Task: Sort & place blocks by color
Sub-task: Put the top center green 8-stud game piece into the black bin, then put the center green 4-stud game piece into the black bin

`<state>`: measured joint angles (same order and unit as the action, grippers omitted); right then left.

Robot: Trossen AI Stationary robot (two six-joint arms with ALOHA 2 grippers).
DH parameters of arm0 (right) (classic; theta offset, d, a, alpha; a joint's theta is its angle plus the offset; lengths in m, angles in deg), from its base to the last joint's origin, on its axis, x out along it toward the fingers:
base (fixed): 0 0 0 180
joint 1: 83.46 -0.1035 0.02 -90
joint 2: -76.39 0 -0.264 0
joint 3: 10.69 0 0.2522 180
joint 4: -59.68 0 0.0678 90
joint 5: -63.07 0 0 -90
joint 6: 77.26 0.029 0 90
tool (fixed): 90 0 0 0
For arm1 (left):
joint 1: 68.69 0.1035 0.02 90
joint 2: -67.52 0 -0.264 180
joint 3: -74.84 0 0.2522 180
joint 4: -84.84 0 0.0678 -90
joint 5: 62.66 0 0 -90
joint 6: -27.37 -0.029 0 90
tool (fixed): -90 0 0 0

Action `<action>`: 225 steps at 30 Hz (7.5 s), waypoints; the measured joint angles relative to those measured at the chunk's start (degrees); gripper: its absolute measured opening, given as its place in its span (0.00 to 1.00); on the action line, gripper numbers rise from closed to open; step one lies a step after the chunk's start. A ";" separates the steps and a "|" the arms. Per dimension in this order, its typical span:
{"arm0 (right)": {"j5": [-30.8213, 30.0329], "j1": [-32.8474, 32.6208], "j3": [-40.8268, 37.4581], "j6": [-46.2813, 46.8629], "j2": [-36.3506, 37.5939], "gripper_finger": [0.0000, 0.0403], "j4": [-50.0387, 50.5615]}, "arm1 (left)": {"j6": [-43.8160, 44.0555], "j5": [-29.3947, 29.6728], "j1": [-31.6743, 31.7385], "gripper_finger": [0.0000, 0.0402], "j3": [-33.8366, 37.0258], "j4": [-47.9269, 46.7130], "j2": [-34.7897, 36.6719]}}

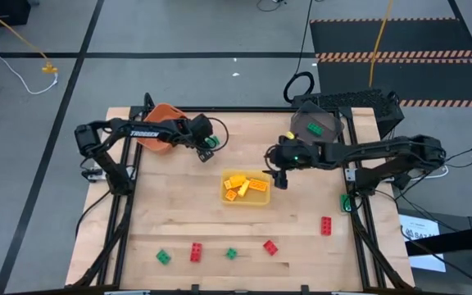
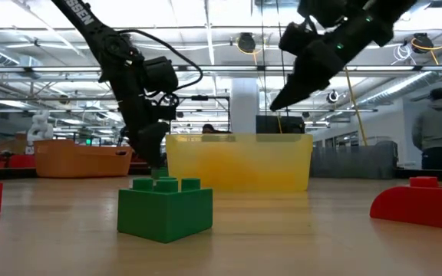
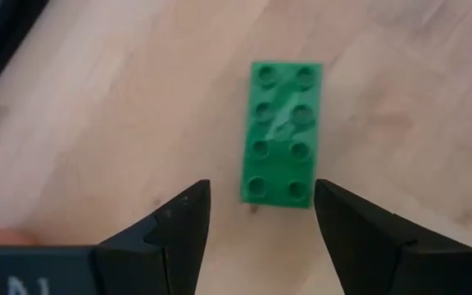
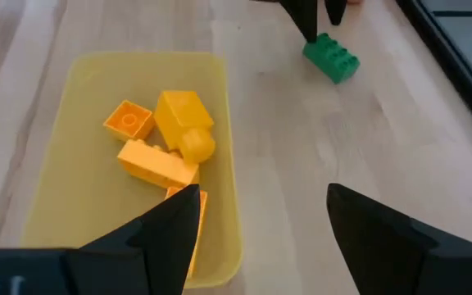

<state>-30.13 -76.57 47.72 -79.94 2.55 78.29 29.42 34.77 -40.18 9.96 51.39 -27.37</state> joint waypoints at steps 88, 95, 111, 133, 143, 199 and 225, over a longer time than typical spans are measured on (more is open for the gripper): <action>-2.67 -8.15 -3.13 -43.23 -2.72 0.52 -29.97 | 2.08 -33.42 -15.91 0.36 -15.78 8.03 2.64; -3.03 -8.44 -3.09 -44.75 -7.55 0.34 -33.79 | 2.37 -33.32 -16.02 0.37 -15.74 6.37 2.60; -9.59 -8.88 -3.11 -42.55 -5.70 0.21 -25.79 | 0.54 -20.55 -15.89 0.58 -15.80 6.46 2.69; -32.67 16.60 -3.15 -18.77 11.36 0.21 13.01 | -0.58 -16.15 -28.70 0.70 -15.80 1.72 10.23; -29.60 24.45 -3.15 -7.15 12.21 0.21 19.96 | 2.83 -8.40 -37.03 0.70 -15.80 1.47 10.18; 1.65 -27.58 -3.13 12.75 4.44 0.56 9.30 | 13.71 -6.35 -53.37 0.70 -15.72 1.65 -1.40; -6.18 -40.02 -3.13 16.53 -4.78 0.56 -6.48 | 8.95 -3.16 -58.43 0.70 -20.11 7.49 -20.37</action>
<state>-36.31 -116.59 44.59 -63.41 -2.23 71.81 38.37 31.61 -98.60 -10.14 58.88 -47.74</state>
